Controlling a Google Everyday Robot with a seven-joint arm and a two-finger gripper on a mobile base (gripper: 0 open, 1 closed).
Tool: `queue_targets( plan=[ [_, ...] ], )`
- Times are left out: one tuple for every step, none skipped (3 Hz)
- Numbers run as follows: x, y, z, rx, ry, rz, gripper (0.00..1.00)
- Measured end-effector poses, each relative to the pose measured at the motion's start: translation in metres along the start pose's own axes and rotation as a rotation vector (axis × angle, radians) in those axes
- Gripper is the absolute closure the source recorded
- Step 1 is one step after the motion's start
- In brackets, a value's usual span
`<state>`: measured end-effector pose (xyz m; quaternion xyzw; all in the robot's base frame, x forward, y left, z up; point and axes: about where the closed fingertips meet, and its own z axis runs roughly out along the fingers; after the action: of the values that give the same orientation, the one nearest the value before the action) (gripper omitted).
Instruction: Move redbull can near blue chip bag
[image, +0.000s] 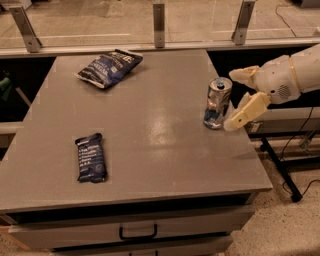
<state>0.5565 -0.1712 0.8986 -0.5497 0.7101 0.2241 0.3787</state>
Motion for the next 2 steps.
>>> queue_targets(
  plan=[
    [-0.0096, -0.0010, 0.0163, -0.037, -0.088, 0.041, 0.15],
    [-0.0181, -0.0029, 0.0237, -0.065, -0.157, 0.079, 0.39]
  ],
)
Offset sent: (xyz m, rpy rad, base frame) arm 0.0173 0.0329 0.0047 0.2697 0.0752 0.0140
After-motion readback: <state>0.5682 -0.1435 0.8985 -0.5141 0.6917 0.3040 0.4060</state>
